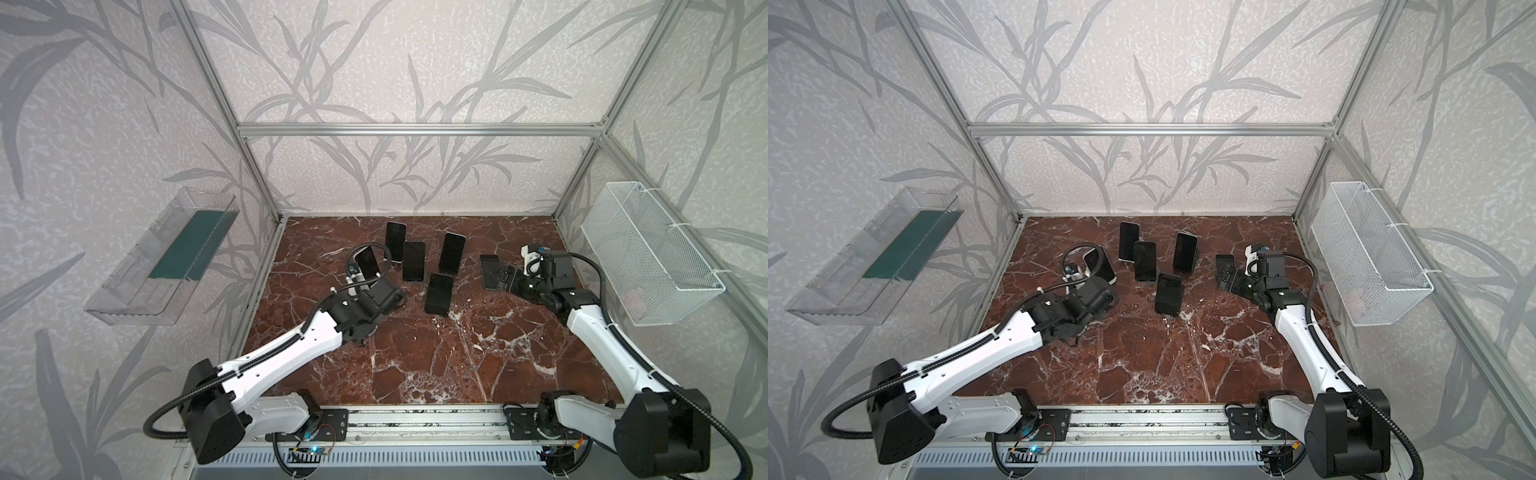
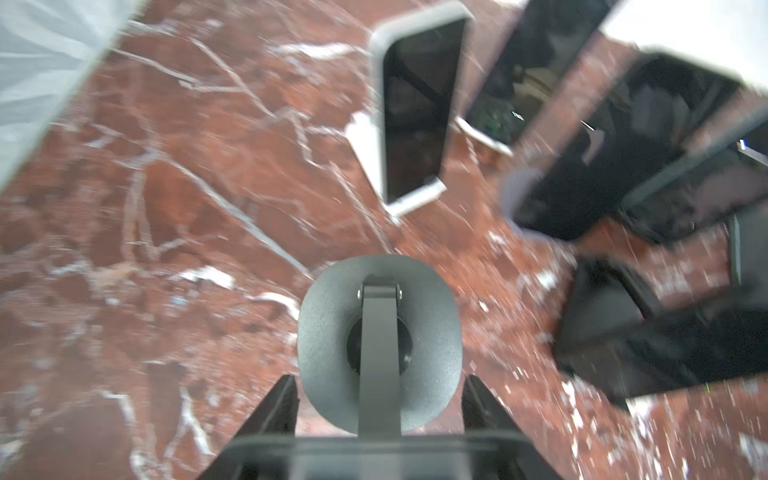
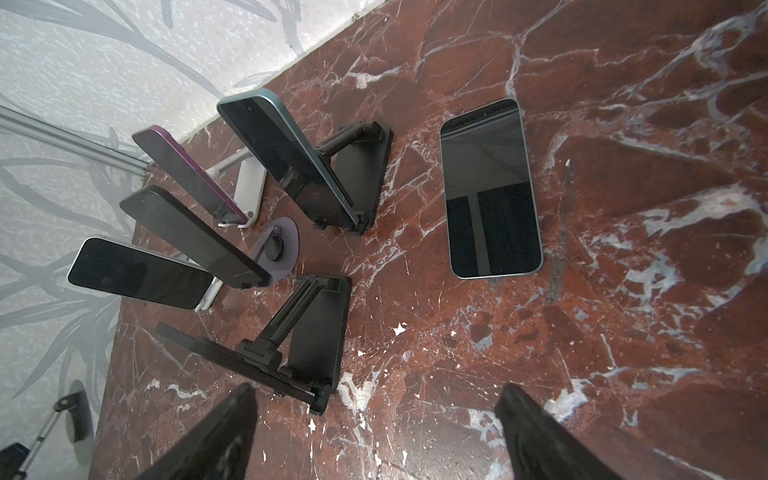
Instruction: Remove the phone from the phone stand
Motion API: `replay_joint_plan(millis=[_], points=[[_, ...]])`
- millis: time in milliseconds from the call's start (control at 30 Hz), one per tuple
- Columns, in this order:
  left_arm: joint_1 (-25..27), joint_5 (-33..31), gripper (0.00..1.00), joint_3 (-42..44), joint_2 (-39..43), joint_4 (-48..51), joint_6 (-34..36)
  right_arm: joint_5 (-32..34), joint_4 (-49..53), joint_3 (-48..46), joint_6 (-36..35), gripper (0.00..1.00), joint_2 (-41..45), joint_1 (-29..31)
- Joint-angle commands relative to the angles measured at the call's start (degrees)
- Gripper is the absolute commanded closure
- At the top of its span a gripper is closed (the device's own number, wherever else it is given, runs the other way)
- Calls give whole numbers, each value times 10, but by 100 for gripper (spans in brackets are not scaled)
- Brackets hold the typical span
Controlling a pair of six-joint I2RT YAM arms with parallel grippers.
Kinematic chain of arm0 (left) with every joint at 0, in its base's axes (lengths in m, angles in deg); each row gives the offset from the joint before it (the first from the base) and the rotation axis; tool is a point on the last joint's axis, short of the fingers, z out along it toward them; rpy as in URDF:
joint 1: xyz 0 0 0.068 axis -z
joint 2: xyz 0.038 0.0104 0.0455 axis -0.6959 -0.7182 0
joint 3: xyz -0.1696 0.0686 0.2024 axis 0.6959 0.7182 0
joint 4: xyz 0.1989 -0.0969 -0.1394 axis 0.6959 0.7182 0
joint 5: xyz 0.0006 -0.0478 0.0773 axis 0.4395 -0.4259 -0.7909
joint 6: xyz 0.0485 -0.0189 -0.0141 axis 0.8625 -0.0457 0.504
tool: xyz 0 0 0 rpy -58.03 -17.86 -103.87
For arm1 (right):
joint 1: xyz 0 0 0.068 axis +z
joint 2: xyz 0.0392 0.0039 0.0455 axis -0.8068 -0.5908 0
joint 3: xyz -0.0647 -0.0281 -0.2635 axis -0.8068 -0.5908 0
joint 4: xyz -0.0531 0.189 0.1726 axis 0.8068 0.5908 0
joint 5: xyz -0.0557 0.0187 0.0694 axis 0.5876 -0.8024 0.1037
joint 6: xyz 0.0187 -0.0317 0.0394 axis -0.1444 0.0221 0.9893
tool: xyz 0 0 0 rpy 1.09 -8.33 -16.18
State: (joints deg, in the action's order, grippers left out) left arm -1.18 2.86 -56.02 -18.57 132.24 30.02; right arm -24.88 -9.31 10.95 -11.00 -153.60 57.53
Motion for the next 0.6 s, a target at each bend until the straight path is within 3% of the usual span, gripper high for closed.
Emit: replay_joint_plan(millis=[0,133,300,400,567], points=[[-80,4,52,-6,32,33,77,-3,-9,-6,-1,10,14,-1],[-203,77,52,-26,19,-5,145,-1,-7,-6,-2,10,14,-1],[-326,151,52,-76,-70,-64,200,1,-7,-6,-3,10,12,-1],[-375,190,51,-103,-142,-123,223,5,-7,-7,-3,10,10,-1],[-415,211,51,-159,-269,-198,228,-19,-9,2,0,10,0,-10]])
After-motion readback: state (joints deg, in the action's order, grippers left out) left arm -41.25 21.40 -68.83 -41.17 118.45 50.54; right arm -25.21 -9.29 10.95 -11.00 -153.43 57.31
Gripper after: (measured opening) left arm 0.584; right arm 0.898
